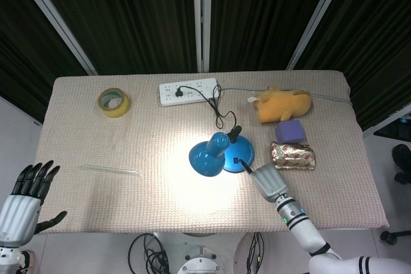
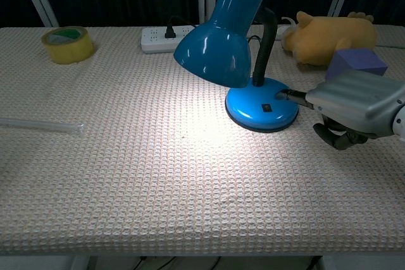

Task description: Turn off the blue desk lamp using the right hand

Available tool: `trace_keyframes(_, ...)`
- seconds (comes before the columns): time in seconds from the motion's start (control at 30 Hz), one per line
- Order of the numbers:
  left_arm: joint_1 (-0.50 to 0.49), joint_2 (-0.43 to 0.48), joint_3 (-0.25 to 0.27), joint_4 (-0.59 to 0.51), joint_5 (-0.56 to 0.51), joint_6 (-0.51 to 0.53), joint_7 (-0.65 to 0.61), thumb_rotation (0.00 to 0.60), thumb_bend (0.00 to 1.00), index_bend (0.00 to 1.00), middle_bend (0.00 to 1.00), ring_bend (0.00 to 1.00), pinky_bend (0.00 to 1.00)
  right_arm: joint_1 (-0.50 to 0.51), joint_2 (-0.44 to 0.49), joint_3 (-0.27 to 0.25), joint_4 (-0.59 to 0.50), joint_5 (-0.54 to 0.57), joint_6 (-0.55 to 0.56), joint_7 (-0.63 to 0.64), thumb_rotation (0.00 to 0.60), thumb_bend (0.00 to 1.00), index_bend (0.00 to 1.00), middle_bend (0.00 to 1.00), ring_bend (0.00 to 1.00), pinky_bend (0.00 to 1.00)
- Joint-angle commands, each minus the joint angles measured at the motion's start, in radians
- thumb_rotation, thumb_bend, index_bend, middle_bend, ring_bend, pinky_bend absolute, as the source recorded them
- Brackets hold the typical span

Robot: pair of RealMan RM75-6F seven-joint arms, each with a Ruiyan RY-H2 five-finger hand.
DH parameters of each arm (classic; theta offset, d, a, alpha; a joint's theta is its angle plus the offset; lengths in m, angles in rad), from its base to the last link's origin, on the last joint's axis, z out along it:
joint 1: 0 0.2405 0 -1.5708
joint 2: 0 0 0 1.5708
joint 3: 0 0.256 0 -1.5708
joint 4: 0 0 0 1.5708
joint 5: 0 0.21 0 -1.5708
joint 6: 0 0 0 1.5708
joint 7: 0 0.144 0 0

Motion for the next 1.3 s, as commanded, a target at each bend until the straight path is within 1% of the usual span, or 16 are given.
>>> trace_keyframes(0.03, -0.001, 0.002, -0.001, 0.0, -0.003, -0.002, -0.002, 0.6, 0.08, 0.04, 0.0, 0.0, 0.0, 0.034, -0.03, -0.002, 0.026, 0.054, 0.002, -0.026, 0.6, 0.6, 0.0, 1.0, 0.94, 0.91)
trace_keyframes(0.27, -0.002, 0.008, -0.004, -0.003, -0.007, -0.004, -0.004, 0.6, 0.08, 0.04, 0.0, 0.0, 0.0, 0.077, -0.057, -0.014, 0.051, 0.114, 0.008, -0.031, 0.6, 0.6, 0.0, 1.0, 0.94, 0.91)
trace_keyframes(0.77, 0.001, 0.014, -0.006, 0.011, -0.017, 0.0, -0.029, 0.6, 0.08, 0.04, 0.0, 0.0, 0.0, 0.14, -0.09, -0.052, 0.085, 0.197, 0.023, -0.021, 0.6, 0.61, 0.0, 1.0, 0.94, 0.91)
trace_keyframes(0.93, 0.003, 0.013, -0.007, 0.015, -0.02, 0.003, -0.033, 0.6, 0.08, 0.04, 0.0, 0.0, 0.0, 0.152, -0.089, -0.061, 0.082, 0.193, 0.035, -0.004, 0.6, 0.62, 0.0, 1.0, 0.94, 0.91)
trace_keyframes(0.97, 0.003, 0.013, -0.007, 0.015, -0.021, 0.003, -0.034, 0.6, 0.08, 0.04, 0.0, 0.0, 0.0, 0.15, -0.083, -0.064, 0.075, 0.182, 0.044, 0.002, 0.6, 0.62, 0.0, 1.0, 0.94, 0.91)
trace_keyframes(1.07, 0.004, 0.014, -0.008, 0.016, -0.022, 0.005, -0.038, 0.6, 0.08, 0.04, 0.0, 0.0, 0.0, 0.123, -0.034, -0.083, 0.021, 0.094, 0.108, 0.042, 0.6, 0.62, 0.0, 1.0, 0.94, 0.91)
trace_keyframes(1.17, 0.004, 0.015, -0.008, 0.017, -0.02, 0.008, -0.041, 0.6, 0.08, 0.04, 0.0, 0.0, 0.0, 0.061, 0.052, -0.132, -0.05, -0.051, 0.21, 0.106, 0.6, 0.61, 0.0, 1.0, 0.94, 0.91)
trace_keyframes(1.23, 0.005, 0.015, -0.008, 0.017, -0.02, 0.008, -0.043, 0.6, 0.08, 0.04, 0.0, 0.0, 0.0, 0.001, 0.124, -0.182, -0.082, -0.173, 0.298, 0.17, 0.6, 0.6, 0.0, 0.99, 0.92, 0.9)
trace_keyframes(1.27, 0.005, 0.015, -0.008, 0.017, -0.02, 0.009, -0.044, 0.6, 0.08, 0.04, 0.0, 0.0, 0.0, -0.027, 0.153, -0.203, -0.084, -0.225, 0.34, 0.204, 0.6, 0.57, 0.0, 0.95, 0.89, 0.88)
trace_keyframes(1.3, 0.005, 0.015, -0.008, 0.017, -0.019, 0.009, -0.043, 0.6, 0.08, 0.04, 0.0, 0.0, 0.0, -0.067, 0.188, -0.228, -0.073, -0.289, 0.398, 0.255, 0.6, 0.53, 0.0, 0.88, 0.82, 0.83)
